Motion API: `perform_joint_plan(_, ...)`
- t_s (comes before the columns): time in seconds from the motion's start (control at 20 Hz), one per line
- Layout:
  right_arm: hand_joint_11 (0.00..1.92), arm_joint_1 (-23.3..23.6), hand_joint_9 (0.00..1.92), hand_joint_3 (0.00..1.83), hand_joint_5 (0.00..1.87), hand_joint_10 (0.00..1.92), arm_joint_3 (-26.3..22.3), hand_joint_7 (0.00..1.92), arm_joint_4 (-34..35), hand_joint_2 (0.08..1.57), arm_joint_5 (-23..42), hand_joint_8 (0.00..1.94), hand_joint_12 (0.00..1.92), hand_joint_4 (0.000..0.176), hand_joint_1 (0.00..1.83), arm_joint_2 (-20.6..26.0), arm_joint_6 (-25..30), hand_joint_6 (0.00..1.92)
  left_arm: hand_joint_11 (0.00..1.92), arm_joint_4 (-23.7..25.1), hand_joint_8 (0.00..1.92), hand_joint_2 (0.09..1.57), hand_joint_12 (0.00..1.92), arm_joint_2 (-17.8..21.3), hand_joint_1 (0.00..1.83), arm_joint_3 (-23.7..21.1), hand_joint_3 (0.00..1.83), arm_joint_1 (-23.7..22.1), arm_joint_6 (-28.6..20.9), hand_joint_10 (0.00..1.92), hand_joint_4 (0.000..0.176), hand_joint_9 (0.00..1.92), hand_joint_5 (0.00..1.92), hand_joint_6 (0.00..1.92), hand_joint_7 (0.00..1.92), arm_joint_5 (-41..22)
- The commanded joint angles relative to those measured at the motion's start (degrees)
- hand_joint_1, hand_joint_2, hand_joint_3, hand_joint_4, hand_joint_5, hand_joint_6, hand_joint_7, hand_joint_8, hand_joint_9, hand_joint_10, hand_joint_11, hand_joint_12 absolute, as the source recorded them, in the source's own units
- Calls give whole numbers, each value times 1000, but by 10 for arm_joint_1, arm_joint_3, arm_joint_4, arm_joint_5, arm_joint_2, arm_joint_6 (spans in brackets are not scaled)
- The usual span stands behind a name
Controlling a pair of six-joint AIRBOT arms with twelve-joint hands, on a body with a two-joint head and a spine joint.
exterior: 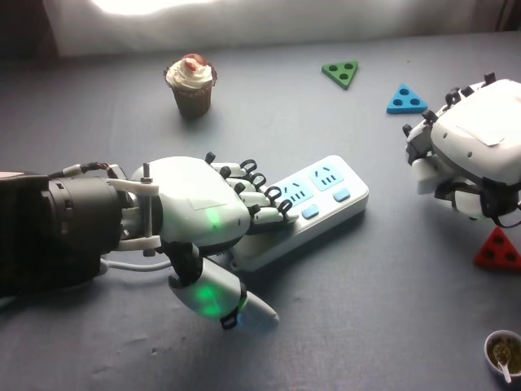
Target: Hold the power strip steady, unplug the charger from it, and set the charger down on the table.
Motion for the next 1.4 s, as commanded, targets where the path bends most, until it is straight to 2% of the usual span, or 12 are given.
perform_joint_plan(0.0,701,-3,1221,0,1088,175,4,1144,-17,1056,74,772,1126,10,1249,5,-2,752,48,-1,7,1005,273,-2,0,-3,0,-2,-1,7,0,160,154,6,185,-23)
perform_joint_plan(0.15,730,-10,1230,0,1066,160,5,1158,-17,1057,76,725,1104,17,1248,1,-2,812,41,-2,5,1009,270,-2,0,-3,0,-2,-1,4,0,156,151,4,182,-22)
perform_joint_plan(0.2,753,-12,1081,21,1044,907,6,1146,-17,1047,77,613,1087,0,1363,0,-2,780,41,-2,5,1012,270,-2,0,-4,2,-2,-1,5,0,160,156,5,186,-22)
perform_joint_plan(0.3,760,-15,1033,6,1032,1080,7,1122,-17,1060,77,637,1089,0,1384,-2,-2,790,40,-2,3,1010,270,-1,0,-4,1,-2,-1,3,0,157,153,3,181,-22)
perform_joint_plan(0.4,766,-22,1171,0,1089,308,10,1199,-25,1047,77,675,1050,0,1258,-6,-2,750,38,-2,2,1014,271,-1,0,-5,2,-2,-1,1,0,154,148,0,182,-21)
perform_joint_plan(0.45,763,-25,1205,3,1113,220,12,1184,-28,1042,77,708,1049,6,1256,-7,-2,702,32,-2,0,1014,269,-1,0,-5,2,-2,-1,0,0,142,139,0,171,-21)
perform_joint_plan(0.6,766,-35,1239,2,1110,134,12,1163,-29,1047,79,727,1038,19,1252,-10,-2,727,34,-2,1,1010,272,-1,0,-5,0,-2,-1,1,0,142,136,0,166,-21)
perform_joint_plan(0.75,728,-45,1203,2,1013,57,12,1057,-29,1091,80,822,1045,28,1228,-10,-2,968,32,-2,3,1009,272,-1,0,-5,0,-2,-1,3,0,136,130,4,165,-20)
perform_joint_plan(0.8,634,-47,1108,0,837,8,13,934,-29,1048,80,376,1028,0,1125,-10,-2,409,40,-2,4,1010,277,-1,0,-5,0,-2,-1,6,0,144,136,6,169,-20)
perform_joint_plan(0.85,624,-48,1089,0,850,9,14,974,-29,1015,80,132,1010,0,1107,-11,-2,130,41,-2,6,1009,278,-1,0,-6,0,-2,-1,8,0,151,138,6,174,-20)
perform_joint_plan(0.95,578,-49,1049,0,821,0,15,956,-29,990,80,18,999,0,1075,-10,-2,11,43,-2,5,1012,278,-1,0,-6,1,-2,-1,7,0,152,141,6,175,-20)
perform_joint_plan(1.35,531,-57,939,0,700,0,14,833,-32,990,89,0,898,0,935,-3,-2,0,27,-2,6,1011,271,-2,0,-6,1,-2,-1,6,0,145,137,6,171,-19)
